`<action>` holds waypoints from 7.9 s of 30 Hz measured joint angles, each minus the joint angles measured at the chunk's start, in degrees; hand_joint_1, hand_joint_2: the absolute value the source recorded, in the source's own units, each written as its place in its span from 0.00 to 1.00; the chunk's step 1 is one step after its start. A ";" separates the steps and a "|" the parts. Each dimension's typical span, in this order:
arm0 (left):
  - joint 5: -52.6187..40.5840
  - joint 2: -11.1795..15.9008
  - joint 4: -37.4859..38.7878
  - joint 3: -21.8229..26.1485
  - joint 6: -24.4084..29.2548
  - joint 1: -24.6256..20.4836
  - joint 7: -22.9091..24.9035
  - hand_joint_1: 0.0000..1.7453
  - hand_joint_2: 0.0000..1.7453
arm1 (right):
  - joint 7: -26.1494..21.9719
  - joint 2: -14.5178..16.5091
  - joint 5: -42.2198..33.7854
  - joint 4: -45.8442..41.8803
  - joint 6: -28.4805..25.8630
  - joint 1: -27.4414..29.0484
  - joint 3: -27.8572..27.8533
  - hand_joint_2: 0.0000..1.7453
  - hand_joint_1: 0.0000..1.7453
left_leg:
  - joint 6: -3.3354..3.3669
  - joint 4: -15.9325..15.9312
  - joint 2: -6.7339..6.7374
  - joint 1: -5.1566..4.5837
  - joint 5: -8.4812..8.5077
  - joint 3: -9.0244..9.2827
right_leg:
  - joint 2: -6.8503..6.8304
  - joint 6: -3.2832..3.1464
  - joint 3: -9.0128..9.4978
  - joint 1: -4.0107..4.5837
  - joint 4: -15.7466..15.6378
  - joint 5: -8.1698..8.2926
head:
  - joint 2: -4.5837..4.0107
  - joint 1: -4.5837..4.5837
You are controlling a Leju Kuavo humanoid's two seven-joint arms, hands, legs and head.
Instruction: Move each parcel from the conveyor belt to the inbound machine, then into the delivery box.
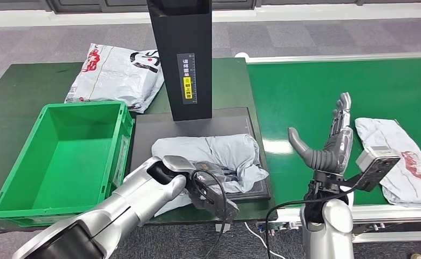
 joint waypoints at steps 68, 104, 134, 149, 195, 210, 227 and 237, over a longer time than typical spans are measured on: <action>28.25 15.22 -42.09 44.24 26.87 8.47 14.12 1.00 1.00 | -0.19 2.12 -2.59 -10.91 0.58 11.46 -3.14 1.00 0.00 | -0.20 -0.07 0.26 0.07 -0.23 0.31 | 0.26 -0.16 0.11 0.07 0.05 -0.27 | 0.00 0.00; -27.81 35.26 -50.43 39.59 36.53 17.07 49.86 1.00 1.00 | 0.66 3.33 -3.65 -10.78 -0.58 12.16 -3.24 1.00 0.00 | -0.30 -0.07 0.36 0.14 -0.17 0.27 | 0.30 -0.26 -0.02 0.14 0.05 -0.23 | 0.00 0.00; -11.15 30.17 -18.31 40.31 40.98 13.54 28.71 0.00 1.00 | 1.41 -1.25 -5.09 -5.72 -1.93 9.64 -3.24 1.00 0.00 | -0.36 -0.07 0.18 0.17 -0.04 0.36 | 0.17 -0.32 0.14 0.17 0.05 -0.14 | 0.00 -0.02; 63.05 22.37 -50.34 56.07 30.82 26.88 7.85 0.00 1.00 | 9.75 -8.54 19.85 1.91 -7.99 3.83 -3.24 1.00 0.00 | -0.30 -0.07 0.36 0.14 -0.14 0.23 | 0.31 -0.30 0.01 0.13 0.04 -0.13 | 0.00 -0.02; 63.61 13.21 -73.35 44.96 18.89 41.67 4.91 0.00 1.00 | 9.52 -29.89 60.69 72.25 23.92 -25.64 -2.40 1.00 0.00 | -0.16 0.01 0.10 0.09 -0.11 0.16 | 0.09 -0.21 0.01 0.11 -0.01 -0.08 | 0.00 -0.01; 66.45 13.51 -72.90 44.96 17.48 41.17 5.53 0.00 1.00 | 0.56 -31.56 57.47 72.62 30.47 -23.58 1.04 1.00 1.00 | -0.17 0.01 0.16 0.16 -0.17 0.51 | 0.11 -0.19 0.40 0.18 -0.04 -0.12 | 0.00 -0.02; 68.01 13.86 -74.47 45.09 17.43 42.86 5.53 0.00 1.00 | 1.78 -31.42 56.88 72.57 28.21 -22.90 1.31 1.00 1.00 | -0.11 0.01 -0.26 0.13 -0.20 0.52 | -0.26 -0.05 0.60 0.14 -0.09 -0.22 | 0.00 -0.02; 68.03 14.02 -75.59 45.30 17.43 44.05 5.04 0.00 1.00 | 2.05 -30.88 55.17 72.27 24.75 -22.25 1.31 1.00 1.00 | -0.08 0.00 -0.30 0.14 -0.21 0.50 | -0.31 -0.05 0.69 0.14 -0.15 -0.25 | 0.00 -0.02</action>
